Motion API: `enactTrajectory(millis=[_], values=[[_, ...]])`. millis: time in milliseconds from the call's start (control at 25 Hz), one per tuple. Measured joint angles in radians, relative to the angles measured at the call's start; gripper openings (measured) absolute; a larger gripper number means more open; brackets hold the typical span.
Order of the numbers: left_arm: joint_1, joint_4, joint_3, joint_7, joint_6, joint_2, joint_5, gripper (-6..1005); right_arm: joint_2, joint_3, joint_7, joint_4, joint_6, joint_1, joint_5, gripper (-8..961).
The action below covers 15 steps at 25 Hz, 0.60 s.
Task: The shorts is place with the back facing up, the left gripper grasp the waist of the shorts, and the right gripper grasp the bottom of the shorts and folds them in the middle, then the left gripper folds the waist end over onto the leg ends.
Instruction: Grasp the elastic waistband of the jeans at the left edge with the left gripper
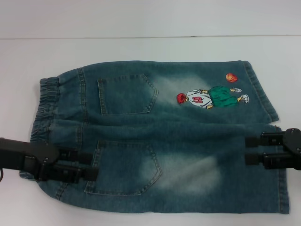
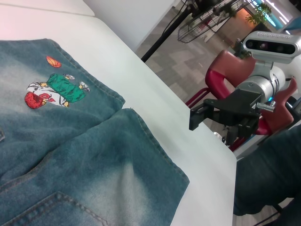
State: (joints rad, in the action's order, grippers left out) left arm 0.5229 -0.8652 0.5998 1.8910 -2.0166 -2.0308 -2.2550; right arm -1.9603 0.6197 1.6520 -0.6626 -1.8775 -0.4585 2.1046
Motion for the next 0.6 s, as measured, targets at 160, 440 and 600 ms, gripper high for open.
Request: enactTrajectory(millis=[160,440,600], values=[[0.002,0.0,0.002,0.0,0.001,0.0,-0.001,725,0.0,0.0,0.0,0.0,0.002,-0.001,0.0,733],[0.003,0.0,0.001,0.013,0.003,0.001,-0.002,712,-0.001,0.002,0.0,0.0,0.007,-0.003,0.0,734],[0.02,-0.006,-0.017,0.128,0.006,0.018,-0.027,705,-0.003,0.002,0.0,0.0,0.009,-0.003,0.0,734]])
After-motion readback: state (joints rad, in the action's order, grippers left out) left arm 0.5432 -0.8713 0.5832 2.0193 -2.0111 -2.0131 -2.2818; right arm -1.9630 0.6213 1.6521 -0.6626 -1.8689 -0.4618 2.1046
